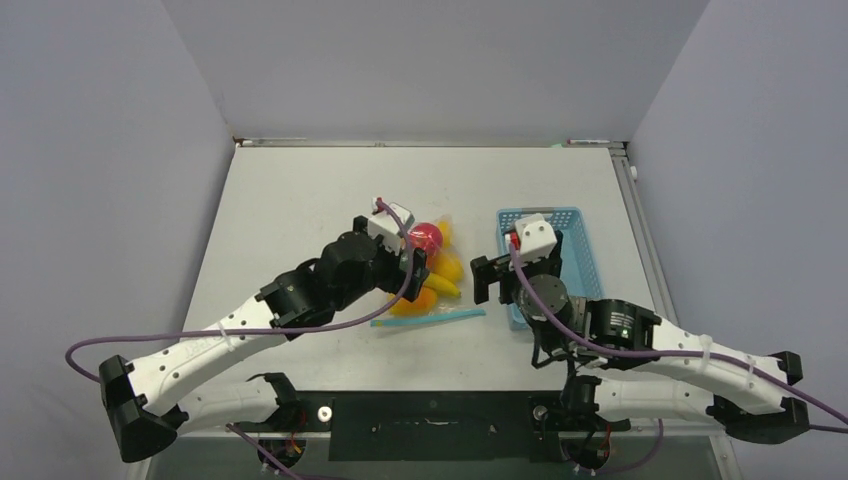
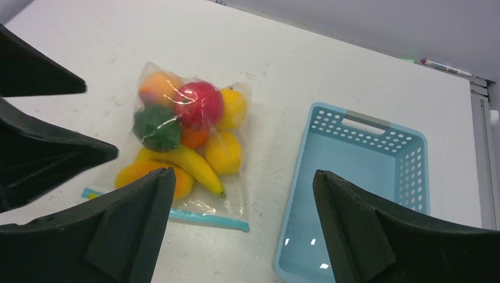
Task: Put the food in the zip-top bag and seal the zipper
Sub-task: Reset both arms
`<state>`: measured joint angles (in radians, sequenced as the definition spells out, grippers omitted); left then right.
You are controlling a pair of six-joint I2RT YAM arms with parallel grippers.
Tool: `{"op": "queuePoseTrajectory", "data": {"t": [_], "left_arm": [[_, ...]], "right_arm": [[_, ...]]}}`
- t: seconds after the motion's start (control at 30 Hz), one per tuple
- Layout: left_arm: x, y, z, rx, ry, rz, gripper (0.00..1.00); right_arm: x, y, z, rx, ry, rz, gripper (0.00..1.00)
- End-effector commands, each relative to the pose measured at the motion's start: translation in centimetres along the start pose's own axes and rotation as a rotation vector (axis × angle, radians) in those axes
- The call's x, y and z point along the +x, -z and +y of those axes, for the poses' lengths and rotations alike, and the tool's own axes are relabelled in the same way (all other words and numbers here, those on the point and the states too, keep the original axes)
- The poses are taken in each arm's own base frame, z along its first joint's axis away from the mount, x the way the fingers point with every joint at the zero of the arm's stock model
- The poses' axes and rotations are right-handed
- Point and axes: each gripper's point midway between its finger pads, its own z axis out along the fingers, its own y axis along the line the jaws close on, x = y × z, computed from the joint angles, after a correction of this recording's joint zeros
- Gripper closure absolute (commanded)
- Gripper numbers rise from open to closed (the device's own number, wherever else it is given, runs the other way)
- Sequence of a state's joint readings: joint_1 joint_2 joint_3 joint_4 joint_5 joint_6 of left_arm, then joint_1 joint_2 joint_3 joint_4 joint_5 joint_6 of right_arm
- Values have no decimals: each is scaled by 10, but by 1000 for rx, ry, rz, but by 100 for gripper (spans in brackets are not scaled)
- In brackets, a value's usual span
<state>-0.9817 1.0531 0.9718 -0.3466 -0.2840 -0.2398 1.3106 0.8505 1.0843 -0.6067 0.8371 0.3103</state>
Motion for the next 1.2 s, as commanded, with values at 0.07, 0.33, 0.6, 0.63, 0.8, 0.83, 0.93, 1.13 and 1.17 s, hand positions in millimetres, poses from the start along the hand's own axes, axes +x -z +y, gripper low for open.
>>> {"op": "queuePoseTrajectory", "data": {"t": [0.07,0.33,0.6,0.63,0.8,0.83,0.93,1.13,1.17], "left_arm": [[-29,23,29,-12,160,19,4],[-30,48,82,-164,216,-52,4],[-18,68,116,-297,272,-116,4],[-18,72,121,-328,274,-131,4],[-21,90,134,-392,278,-218,4],[-20,91,134,-390,276,-230,4],[-22,100,135,-386,267,-279,4],[-28,117,135,-371,264,-370,4],[-29,117,134,-368,263,-377,4]], "right_arm": [[9,-46,-3,-9,5,68,10],[32,-91,-44,-9,-164,178,10],[37,-91,-107,181,-334,135,10],[39,-89,-114,205,-342,127,10],[37,-70,-139,322,-321,63,10],[36,-66,-140,329,-320,49,10],[32,-55,-142,326,-304,-7,10],[30,-38,-140,328,-274,-92,10],[28,-37,-138,320,-274,-104,10]]}}
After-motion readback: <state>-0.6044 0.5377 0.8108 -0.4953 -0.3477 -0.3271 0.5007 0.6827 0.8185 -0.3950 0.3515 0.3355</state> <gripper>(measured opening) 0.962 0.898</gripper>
